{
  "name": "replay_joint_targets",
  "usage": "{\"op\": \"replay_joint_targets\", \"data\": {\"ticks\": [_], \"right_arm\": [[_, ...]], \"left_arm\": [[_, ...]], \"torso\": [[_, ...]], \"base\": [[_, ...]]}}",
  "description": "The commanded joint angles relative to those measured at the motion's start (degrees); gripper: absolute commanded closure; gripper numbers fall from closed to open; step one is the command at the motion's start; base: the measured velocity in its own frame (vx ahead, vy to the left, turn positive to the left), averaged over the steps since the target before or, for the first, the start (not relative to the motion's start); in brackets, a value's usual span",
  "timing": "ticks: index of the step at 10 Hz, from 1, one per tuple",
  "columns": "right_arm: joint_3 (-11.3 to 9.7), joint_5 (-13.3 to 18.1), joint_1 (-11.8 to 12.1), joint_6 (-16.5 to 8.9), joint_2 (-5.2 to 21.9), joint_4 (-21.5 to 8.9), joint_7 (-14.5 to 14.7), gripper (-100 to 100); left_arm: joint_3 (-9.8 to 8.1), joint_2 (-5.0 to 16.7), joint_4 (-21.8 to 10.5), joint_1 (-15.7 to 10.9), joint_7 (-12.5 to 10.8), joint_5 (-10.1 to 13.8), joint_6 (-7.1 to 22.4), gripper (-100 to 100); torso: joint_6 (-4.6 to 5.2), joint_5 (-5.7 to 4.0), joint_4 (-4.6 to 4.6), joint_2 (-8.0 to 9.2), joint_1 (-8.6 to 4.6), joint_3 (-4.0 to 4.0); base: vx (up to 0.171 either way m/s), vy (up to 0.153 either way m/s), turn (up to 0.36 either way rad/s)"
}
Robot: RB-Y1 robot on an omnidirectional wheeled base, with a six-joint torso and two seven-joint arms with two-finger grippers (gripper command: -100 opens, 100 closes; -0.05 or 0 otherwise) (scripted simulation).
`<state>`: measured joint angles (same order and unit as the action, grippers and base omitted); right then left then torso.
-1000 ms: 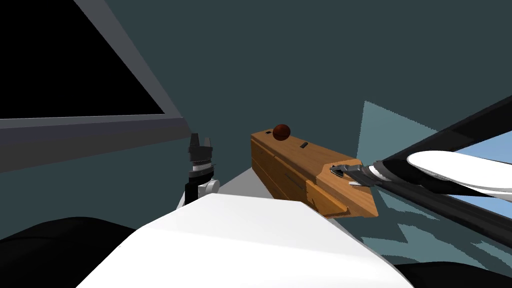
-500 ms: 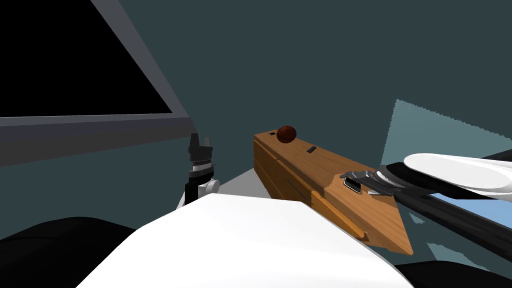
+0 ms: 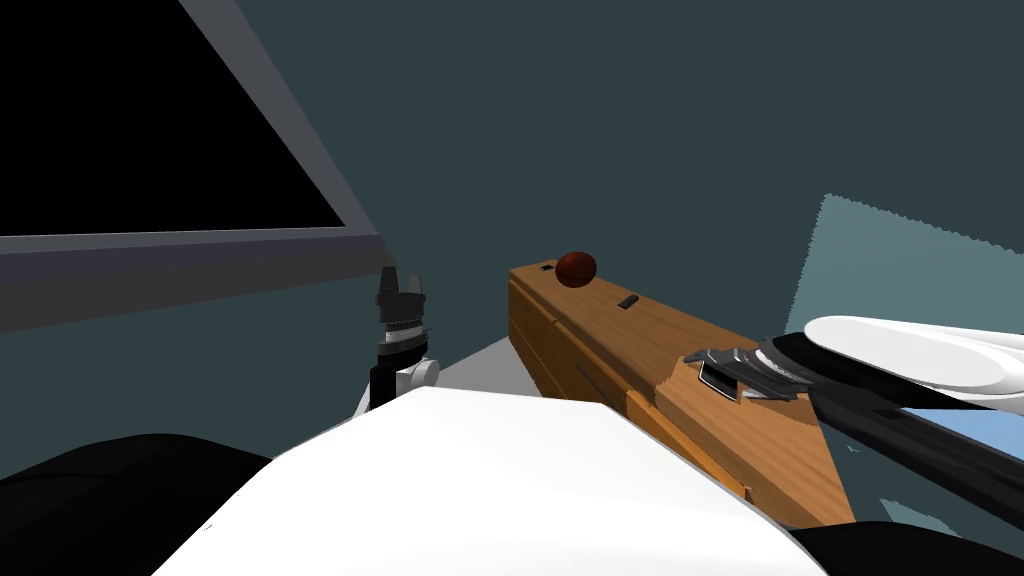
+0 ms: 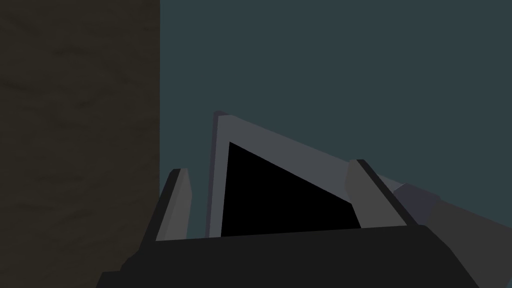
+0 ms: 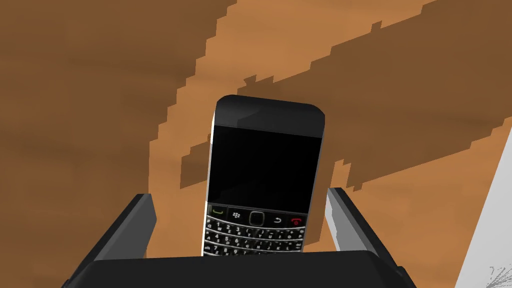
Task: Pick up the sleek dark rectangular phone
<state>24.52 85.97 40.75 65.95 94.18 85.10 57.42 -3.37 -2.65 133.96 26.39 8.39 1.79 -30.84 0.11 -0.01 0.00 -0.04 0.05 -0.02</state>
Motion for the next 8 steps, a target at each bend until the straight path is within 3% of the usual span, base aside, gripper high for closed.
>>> {"op": "replay_joint_targets", "data": {"ticks": [1, 2, 3, 7, 8], "right_arm": [[-1.3, 0.5, 0.3, -1.7, -1.1, -0.2, 0.5, -100], [-1.5, -0.1, -0.3, -1.2, -0.4, -0.7, 0.6, -100], [-1.6, -0.1, -0.3, -1.4, -0.4, -0.7, 0.7, 100], [-1.6, -0.1, -0.3, -1.4, -0.4, -0.8, 0.7, 100], [-1.6, -0.1, -0.3, -1.4, -0.4, -0.8, 0.7, 0]], "left_arm": [[0.0, 0.0, 0.0, 0.0, 0.0, 0.0, 0.0, 0], [0.0, 0.0, 0.0, 0.0, 0.0, 0.0, 0.0, 0], [0.0, 0.0, 0.0, 0.0, 0.0, 0.0, 0.0, 0], [0.0, 0.0, 0.0, 0.0, 0.0, 0.0, 0.0, 0], [0.0, 0.0, 0.0, 0.0, 0.0, 0.0, 0.0, 0]], "torso": [[0.0, 0.0, 0.0, 0.0, 0.0, 0.0], [0.0, 0.0, 0.0, -0.01, 0.0, 0.0], [0.0, 0.01, 0.01, 0.03, 0.02, 0.02], [-0.07, -0.01, 0.02, 0.06, 0.04, 0.03], [-0.06, -0.01, 0.02, 0.06, 0.04, 0.03]], "base": [[0.025, -0.003, 0.049], [0.011, -0.002, 0.011], [0.001, -0.003, -0.02], [0.0, 0.0, 0.0], [0.0, 0.0, 0.0]]}}
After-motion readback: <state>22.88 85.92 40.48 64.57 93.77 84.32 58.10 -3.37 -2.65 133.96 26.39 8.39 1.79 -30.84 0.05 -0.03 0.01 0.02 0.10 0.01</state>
